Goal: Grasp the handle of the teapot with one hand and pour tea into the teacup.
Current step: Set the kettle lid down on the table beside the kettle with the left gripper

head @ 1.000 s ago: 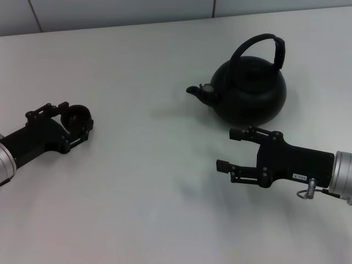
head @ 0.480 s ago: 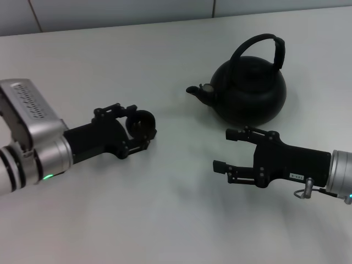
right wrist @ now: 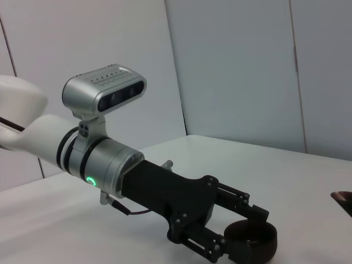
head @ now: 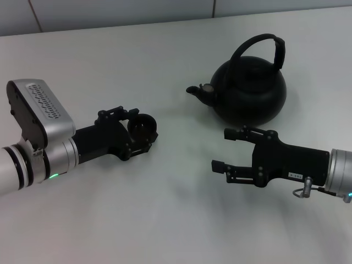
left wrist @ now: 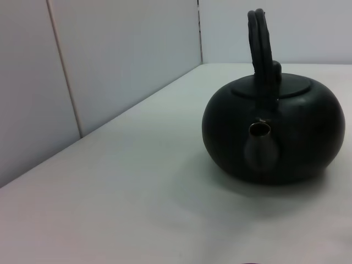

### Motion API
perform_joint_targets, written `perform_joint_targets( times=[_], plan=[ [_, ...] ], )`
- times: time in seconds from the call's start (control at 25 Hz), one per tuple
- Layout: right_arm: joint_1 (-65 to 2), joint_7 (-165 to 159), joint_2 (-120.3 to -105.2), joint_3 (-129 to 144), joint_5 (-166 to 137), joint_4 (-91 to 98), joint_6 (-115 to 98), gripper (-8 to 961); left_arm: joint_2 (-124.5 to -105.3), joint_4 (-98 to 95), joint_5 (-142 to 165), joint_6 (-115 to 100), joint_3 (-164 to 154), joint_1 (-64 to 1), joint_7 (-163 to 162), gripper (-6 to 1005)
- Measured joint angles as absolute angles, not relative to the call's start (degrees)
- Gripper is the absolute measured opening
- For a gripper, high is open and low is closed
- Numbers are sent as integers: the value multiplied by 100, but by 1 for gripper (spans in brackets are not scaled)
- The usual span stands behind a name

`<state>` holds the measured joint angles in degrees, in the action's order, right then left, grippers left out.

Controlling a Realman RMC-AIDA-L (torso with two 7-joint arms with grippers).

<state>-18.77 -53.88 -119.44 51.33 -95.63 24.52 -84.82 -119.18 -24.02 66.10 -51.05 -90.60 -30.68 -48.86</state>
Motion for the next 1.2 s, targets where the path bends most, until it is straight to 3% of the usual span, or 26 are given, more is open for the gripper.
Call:
perform_joint_targets(
  times=[0.52, 0.88, 1.04, 1.2],
  plan=[
    [-1881, -5388, -11945, 5133, -9569, 2452, -8481, 837, -11918, -2390, 6617, -5104, -9096, -3063, -4885, 712],
    [-1870, -5388, -11944, 5132, -9577, 2452, -8457, 836, -11905, -2532, 6630, -5271, -9097, -2935, -4889, 844],
    [-1839, -5386, -11942, 5116, -9575, 2452, -8503, 836, -11856, -2844, 6653, -5325, -9092, -2639, -4970, 844],
    [-1680, -5345, -11923, 4936, -9537, 2453, -8792, 836, -11796, -3475, 6721, -5423, -9073, -1941, -5114, 844]
  ],
)
